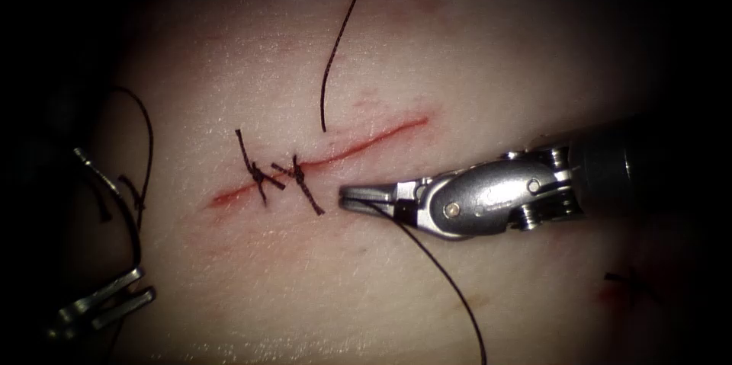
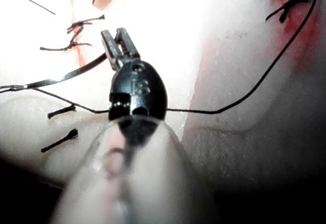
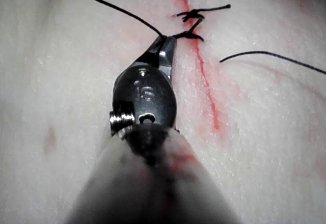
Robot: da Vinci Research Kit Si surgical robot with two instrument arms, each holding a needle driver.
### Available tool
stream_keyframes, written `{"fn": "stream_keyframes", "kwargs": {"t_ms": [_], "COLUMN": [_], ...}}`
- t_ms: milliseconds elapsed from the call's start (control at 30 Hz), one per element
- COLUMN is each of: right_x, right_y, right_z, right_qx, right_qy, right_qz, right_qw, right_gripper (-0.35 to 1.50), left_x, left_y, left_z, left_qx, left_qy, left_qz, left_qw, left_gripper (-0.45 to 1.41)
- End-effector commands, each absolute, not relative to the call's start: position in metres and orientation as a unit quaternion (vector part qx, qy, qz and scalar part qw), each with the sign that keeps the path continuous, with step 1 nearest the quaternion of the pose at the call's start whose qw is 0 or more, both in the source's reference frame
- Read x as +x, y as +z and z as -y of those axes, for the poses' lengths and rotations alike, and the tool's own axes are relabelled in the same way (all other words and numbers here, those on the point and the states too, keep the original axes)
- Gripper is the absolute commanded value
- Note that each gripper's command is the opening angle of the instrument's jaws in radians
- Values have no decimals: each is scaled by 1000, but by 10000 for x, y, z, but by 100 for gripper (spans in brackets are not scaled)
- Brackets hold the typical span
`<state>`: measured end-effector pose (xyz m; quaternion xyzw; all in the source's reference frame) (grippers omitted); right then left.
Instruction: Wound Closure
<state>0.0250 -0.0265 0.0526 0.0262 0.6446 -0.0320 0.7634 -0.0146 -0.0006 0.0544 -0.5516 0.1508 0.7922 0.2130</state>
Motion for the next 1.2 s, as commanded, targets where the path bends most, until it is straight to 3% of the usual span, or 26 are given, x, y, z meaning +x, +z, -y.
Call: {"fn": "stream_keyframes", "kwargs": {"t_ms": [33,867,1200], "right_x": [248,218,209], "right_y": [525,444,439], "right_z": [280,393,440], "right_qx": [31,105,171], "right_qy": [-36,-141,-209], "right_qz": [-647,-622,-561], "right_qw": [761,763,782], "right_gripper": [-35,-35,-35], "left_x": [-152,-155,-155], "left_y": [550,551,551], "left_z": [6,7,8], "left_qx": [-552,-550,-549], "left_qy": [792,794,794], "left_qz": [-151,-150,-149], "left_qw": [213,212,212], "left_gripper": [-45,-45,-45]}}
